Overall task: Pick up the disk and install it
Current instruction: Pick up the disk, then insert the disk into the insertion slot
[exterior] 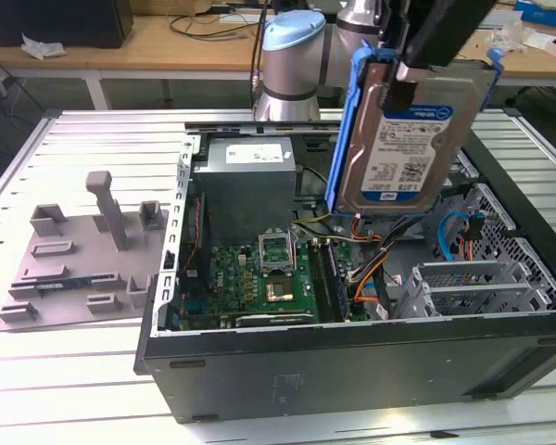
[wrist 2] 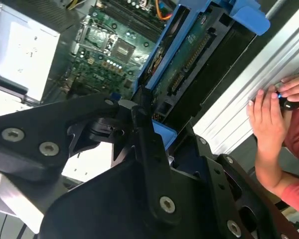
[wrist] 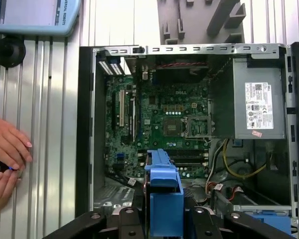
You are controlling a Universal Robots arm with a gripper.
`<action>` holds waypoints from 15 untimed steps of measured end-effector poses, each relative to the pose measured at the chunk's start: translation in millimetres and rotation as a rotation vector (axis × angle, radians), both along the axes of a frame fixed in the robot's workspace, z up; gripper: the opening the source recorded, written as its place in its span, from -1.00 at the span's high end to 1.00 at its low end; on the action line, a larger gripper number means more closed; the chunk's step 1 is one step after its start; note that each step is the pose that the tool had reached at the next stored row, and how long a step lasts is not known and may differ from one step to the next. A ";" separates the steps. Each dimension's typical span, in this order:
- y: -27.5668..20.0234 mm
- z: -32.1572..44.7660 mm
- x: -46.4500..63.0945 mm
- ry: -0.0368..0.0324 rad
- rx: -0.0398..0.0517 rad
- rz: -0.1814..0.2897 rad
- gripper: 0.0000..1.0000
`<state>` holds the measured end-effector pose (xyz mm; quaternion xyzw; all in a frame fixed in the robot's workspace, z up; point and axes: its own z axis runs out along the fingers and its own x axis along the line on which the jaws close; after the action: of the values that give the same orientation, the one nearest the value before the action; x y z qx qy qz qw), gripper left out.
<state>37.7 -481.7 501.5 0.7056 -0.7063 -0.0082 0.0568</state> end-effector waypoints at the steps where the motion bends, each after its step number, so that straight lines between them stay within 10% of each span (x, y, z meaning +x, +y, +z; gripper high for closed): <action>1: -2.6 0.0 1.9 0.0003 0.0000 0.000 0.26; 3: -12.4 0.0 7.4 0.0013 0.0000 0.000 0.26; 15: -13.3 0.0 7.5 0.0014 0.0000 0.000 0.26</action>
<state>45.2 -495.1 501.5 0.7056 -0.7062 -0.0086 0.0573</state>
